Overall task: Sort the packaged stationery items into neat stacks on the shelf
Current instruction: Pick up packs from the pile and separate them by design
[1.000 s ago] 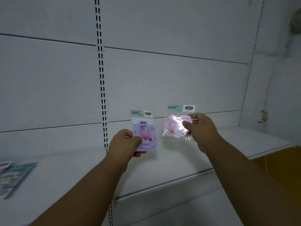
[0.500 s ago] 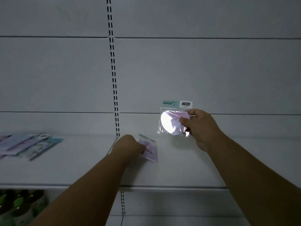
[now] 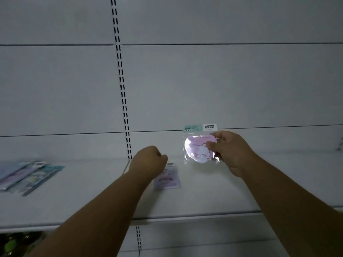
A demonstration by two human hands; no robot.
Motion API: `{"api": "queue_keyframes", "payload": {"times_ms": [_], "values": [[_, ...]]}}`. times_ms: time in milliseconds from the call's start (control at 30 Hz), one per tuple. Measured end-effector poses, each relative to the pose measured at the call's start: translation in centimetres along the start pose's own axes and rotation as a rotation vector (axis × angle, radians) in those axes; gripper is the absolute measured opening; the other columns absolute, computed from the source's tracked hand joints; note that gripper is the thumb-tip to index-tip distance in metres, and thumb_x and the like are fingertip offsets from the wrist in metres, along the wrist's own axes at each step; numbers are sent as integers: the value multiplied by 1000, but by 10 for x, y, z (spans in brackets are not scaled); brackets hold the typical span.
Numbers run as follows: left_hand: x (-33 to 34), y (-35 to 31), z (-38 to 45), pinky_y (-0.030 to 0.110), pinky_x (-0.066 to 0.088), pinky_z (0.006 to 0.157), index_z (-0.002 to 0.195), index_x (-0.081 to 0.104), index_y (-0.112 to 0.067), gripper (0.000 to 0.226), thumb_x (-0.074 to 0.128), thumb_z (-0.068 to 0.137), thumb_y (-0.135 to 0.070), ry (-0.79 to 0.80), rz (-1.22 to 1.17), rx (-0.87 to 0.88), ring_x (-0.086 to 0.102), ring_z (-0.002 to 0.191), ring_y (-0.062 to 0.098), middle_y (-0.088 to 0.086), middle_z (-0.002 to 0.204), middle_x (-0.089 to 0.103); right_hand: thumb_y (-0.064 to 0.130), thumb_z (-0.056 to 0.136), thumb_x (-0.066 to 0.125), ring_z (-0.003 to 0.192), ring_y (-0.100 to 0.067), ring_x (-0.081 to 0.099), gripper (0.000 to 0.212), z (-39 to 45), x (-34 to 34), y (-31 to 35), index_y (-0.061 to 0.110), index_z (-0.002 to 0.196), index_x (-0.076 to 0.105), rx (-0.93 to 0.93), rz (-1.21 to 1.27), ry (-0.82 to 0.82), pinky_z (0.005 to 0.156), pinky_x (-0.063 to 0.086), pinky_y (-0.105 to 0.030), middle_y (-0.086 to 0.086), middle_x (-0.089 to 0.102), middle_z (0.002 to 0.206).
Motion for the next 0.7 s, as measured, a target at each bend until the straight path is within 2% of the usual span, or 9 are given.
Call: {"api": "queue_keyframes", "payload": {"times_ms": [67, 133, 233, 300, 400, 467, 600, 633, 700], "values": [[0, -21, 4, 32, 50, 71, 98, 67, -9, 29, 53, 96, -34, 110, -491, -5, 66, 73, 22, 6, 90, 72, -3, 83, 68, 75, -32, 66, 18, -7, -6, 2, 6, 99, 67, 16, -11, -6, 65, 52, -41, -19, 74, 93], [3, -42, 6, 30, 49, 65, 103, 67, -9, 28, 55, 96, -34, 231, -818, -29, 64, 66, 20, 7, 94, 73, -3, 83, 68, 76, -33, 67, 16, -15, -16, 4, 7, 96, 67, 26, -28, -25, 63, 53, -38, -19, 74, 93], [21, -64, 8, 29, 47, 60, 101, 69, -8, 25, 63, 93, -30, 311, -900, 13, 63, 62, 18, 10, 93, 74, -2, 83, 69, 72, -32, 64, 12, -26, -36, 3, 4, 93, 68, 48, -57, -58, 59, 51, -34, -23, 73, 92], [37, -77, 10, 27, 47, 56, 99, 69, -4, 21, 66, 91, -23, 353, -927, 11, 62, 59, 18, 11, 90, 74, -1, 83, 69, 65, -26, 66, 16, -29, -51, 2, 0, 99, 68, 84, -91, -57, 52, 50, -29, -22, 74, 90], [59, -96, 15, 24, 44, 50, 96, 67, 3, 18, 68, 89, -13, 361, -899, -9, 61, 52, 15, 9, 79, 72, 3, 84, 71, 63, -20, 69, 20, -26, -72, -6, -2, 103, 66, 184, -147, -29, 49, 52, -24, -20, 73, 91], [74, -108, 19, 23, 43, 48, 91, 67, 2, 15, 69, 88, -12, 352, -785, -23, 61, 51, 14, 8, 77, 71, 6, 82, 73, 65, -25, 69, 20, -21, -85, -16, -4, 98, 66, 264, -230, -26, 54, 57, -31, -23, 73, 91], [108, -128, 31, 21, 43, 47, 78, 66, -6, 15, 69, 88, -17, 356, -437, -17, 61, 52, 14, 6, 80, 74, 9, 79, 77, 56, -31, 65, 21, -5, -99, -37, -6, 87, 65, 355, -499, -4, 65, 61, -44, -25, 71, 79], [115, -130, 34, 22, 45, 49, 75, 67, -7, 17, 69, 87, -18, 360, -357, -20, 61, 52, 14, 5, 79, 75, 11, 78, 78, 56, -33, 66, 20, -1, -100, -41, -3, 84, 65, 353, -571, 6, 62, 61, -43, -23, 71, 77], [128, -128, 40, 24, 52, 58, 71, 67, -8, 19, 72, 84, -21, 362, -233, -43, 61, 51, 14, 4, 74, 74, 18, 77, 79, 47, -26, 63, 25, 7, -101, -49, 6, 69, 59, 321, -744, 41, 45, 54, -30, -13, 65, 62]]}}
Point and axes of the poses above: each hand's wrist, its own z-axis towards the middle knuckle, its own x-axis out of the palm, y = z × x, the point moved 4 cm from there along z, towards the middle knuckle
